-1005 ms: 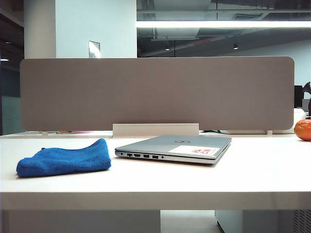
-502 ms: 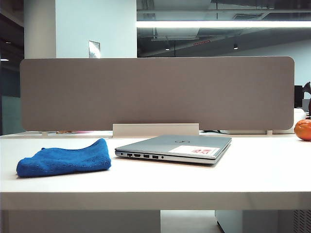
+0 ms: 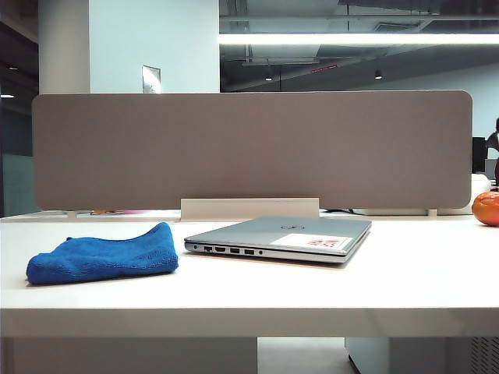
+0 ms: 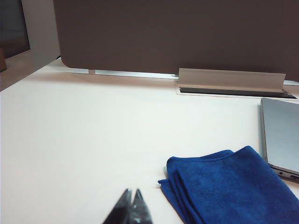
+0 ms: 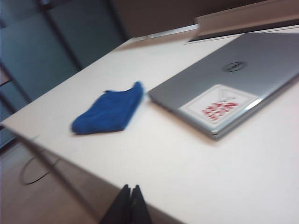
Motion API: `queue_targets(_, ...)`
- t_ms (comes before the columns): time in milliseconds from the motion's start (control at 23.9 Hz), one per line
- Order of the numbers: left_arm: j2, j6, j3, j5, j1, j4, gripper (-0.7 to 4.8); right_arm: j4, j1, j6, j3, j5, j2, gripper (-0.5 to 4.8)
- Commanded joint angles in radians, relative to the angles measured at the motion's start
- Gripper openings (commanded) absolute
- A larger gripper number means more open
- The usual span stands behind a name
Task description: Pick up the blue rag and put it over the laptop.
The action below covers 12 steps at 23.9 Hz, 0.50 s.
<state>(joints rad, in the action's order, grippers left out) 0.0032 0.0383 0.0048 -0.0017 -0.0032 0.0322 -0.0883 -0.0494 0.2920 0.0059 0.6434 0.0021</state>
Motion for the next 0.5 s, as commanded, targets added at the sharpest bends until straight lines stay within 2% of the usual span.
queue_targets(42,0.001,-0.002,0.003,0.002,-0.002,0.007,-0.06,0.011,0.000,0.036,-0.005,0.048,-0.002,0.00)
queue_targets(502,0.001,0.026,0.007,0.006,-0.002,0.007,-0.06,0.011,0.000,0.053,-0.005,0.055,-0.002,0.00)
